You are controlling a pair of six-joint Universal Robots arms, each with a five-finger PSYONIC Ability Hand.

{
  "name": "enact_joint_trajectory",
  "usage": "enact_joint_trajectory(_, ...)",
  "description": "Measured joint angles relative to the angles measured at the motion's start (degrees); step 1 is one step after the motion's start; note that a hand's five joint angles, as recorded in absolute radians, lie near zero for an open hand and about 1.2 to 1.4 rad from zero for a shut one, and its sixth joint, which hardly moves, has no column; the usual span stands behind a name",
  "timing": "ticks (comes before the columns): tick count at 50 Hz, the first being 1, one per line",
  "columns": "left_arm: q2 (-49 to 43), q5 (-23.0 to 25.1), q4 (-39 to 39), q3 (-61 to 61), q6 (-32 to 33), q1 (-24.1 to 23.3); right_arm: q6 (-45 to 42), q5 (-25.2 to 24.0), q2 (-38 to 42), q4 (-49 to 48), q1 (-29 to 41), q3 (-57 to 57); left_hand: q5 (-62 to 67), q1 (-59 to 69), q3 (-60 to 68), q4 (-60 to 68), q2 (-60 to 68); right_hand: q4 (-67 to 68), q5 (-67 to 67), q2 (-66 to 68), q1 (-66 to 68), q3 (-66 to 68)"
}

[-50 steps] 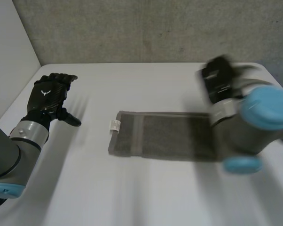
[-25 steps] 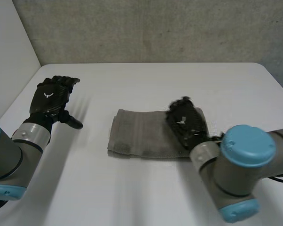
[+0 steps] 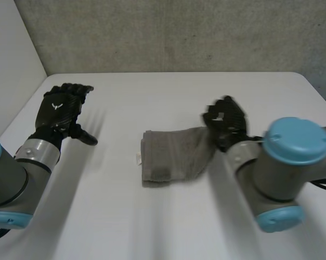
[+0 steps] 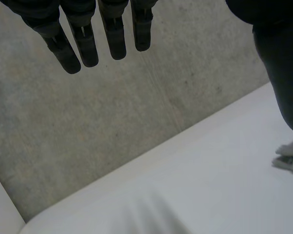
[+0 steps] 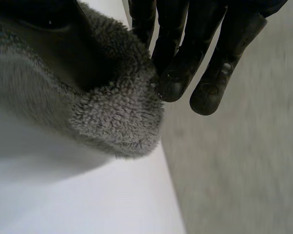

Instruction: Fold the towel.

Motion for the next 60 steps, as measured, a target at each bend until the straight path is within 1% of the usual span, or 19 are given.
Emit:
enact_joint_trajectory(3, 0.8, -0.9, 0.0, 1.2, 0.0, -0.8, -5.8, -2.1, 4.7, 2.4, 7.5, -6.3, 0.0, 0.0, 0.0, 0.0, 0.0, 0.0, 0.0, 1.3, 0.3, 0.1)
enact_joint_trajectory(5, 1.1, -1.2, 0.0, 2.2, 0.0, -1.4, -9.1, -4.1, 7.4, 4.0, 10.6, -8.4, 0.0, 0.0, 0.0, 0.0, 0.0, 0.0, 0.0, 1.6, 0.4, 0.3)
enact_joint_trajectory(8, 1.3, -1.4, -0.2, 3.4, 0.0, -2.0, -12.2, -6.5, 9.8, 5.5, 13.1, -9.6, 0.0, 0.0, 0.0, 0.0, 0.0, 0.0, 0.0, 1.6, 0.4, 0.2)
enact_joint_trajectory(9, 1.4, -1.5, -0.3, 3.9, 0.0, -2.3, -13.3, -7.4, 10.6, 6.1, 14.0, -9.7, 0.0, 0.0, 0.0, 0.0, 0.0, -5.1, -4.9, -3.1, -3.6, -4.9)
enact_joint_trajectory(10, 1.4, -1.6, -0.3, 4.4, 0.0, -2.6, -14.1, -8.2, 11.2, 6.5, 14.6, -9.7, 0.0, 0.0, 0.0, 0.0, 0.0, -13.8, -13.1, -12.4, -11.8, -13.7)
enact_joint_trajectory(11, 1.4, -1.6, -0.4, 4.7, 0.0, -2.8, -14.3, -8.5, 11.4, 6.6, 14.8, -9.6, 0.0, 0.0, 0.0, 0.0, 0.0, -17.9, -17.2, -16.7, -15.9, -19.0)
enact_joint_trajectory(15, 1.3, -1.6, -0.6, 6.3, 0.0, -4.3, -13.7, -10.1, 10.7, 6.5, 15.2, -7.5, 0.0, 0.0, 0.0, 0.0, 0.0, -55.8, -55.5, -54.4, -53.1, -56.2)
enact_joint_trajectory(17, 1.1, -1.6, -0.6, 6.9, -0.1, -5.1, -11.8, -10.4, 9.3, 5.7, 14.8, -6.2, 0.0, 0.0, 0.0, 0.0, 0.0, -61.4, -61.1, -58.6, -57.4, -61.5)
enact_joint_trajectory(20, 0.6, -1.6, -0.6, 8.1, -0.1, -6.5, -7.2, -10.4, 6.2, 3.8, 13.5, -4.0, 0.0, 0.0, 0.0, 0.0, 0.0, -62.0, -61.4, -59.0, -58.9, -62.7)
enact_joint_trajectory(25, -1.2, -1.8, -0.9, 10.9, -0.1, -9.5, 3.7, -10.0, -0.5, -0.3, 8.9, 0.3, 0.0, 0.0, 0.0, 0.0, 0.0, -62.0, -61.4, -59.0, -59.0, -62.7)
enact_joint_trajectory(27, -2.6, -2.1, -1.4, 12.8, -0.1, -11.4, 9.5, -9.7, -3.6, -1.8, 6.5, 2.2, 0.0, 0.0, 0.0, 0.0, 0.0, -62.0, -61.4, -59.0, -59.0, -62.7)
enact_joint_trajectory(30, -4.6, -2.7, -2.7, 15.1, -0.2, -13.5, 14.5, -9.3, -5.6, -2.5, 4.5, 3.3, 0.0, 0.0, 0.0, 0.0, 0.0, -62.0, -61.4, -59.0, -59.0, -62.7)
enact_joint_trajectory(33, -8.3, -4.1, -6.4, 18.8, -0.2, -16.7, 20.6, -8.9, -6.6, -1.8, 2.1, 3.3, 0.0, 0.0, 0.0, 0.0, 0.0, -62.0, -61.4, -59.0, -59.0, -62.7)
enact_joint_trajectory(34, -8.8, -4.3, -7.1, 19.4, -0.2, -17.1, 21.3, -8.8, -6.6, -1.4, 1.9, 3.2, 0.0, 0.0, 0.0, 0.0, 0.0, -62.0, -61.4, -59.0, -59.0, -62.7)
enact_joint_trajectory(36, -12.2, -5.6, -11.4, 22.3, -0.5, -19.3, 24.6, -8.7, -5.3, 1.0, 0.7, 1.7, 0.0, 0.0, 0.0, 0.0, 0.0, -62.0, -61.4, -59.0, -59.0, -62.7)
enact_joint_trajectory(40, -17.1, -7.8, -18.0, 25.8, -1.5, -21.7, 28.5, -8.8, -1.2, 7.1, -0.2, -2.2, 0.0, 0.0, 0.0, 0.0, 0.0, -62.0, -61.4, -59.0, -59.0, -62.7)
enact_joint_trajectory(45, -21.6, -9.7, -23.2, 27.5, -3.0, -22.8, 34.5, -9.6, 5.8, 16.5, -0.4, -9.2, 0.0, 0.0, 0.0, 0.0, 0.0, -62.0, -61.4, -59.0, -59.0, -62.7)
enact_joint_trajectory(51, -23.1, -11.7, -25.2, 26.5, -3.1, -22.8, 40.3, -11.2, 13.1, 25.2, -0.5, -16.5, 0.1, 0.0, 0.0, 0.0, 0.0, -62.0, -61.4, -59.0, -59.0, -62.7)
enact_joint_trajectory(60, -21.7, -14.2, -27.2, 24.0, -1.6, -22.0, 41.4, -12.1, 16.1, 28.5, -0.6, -19.6, 0.1, 0.0, 0.0, 0.0, 0.0, -62.0, -61.4, -59.2, -60.3, -63.4)
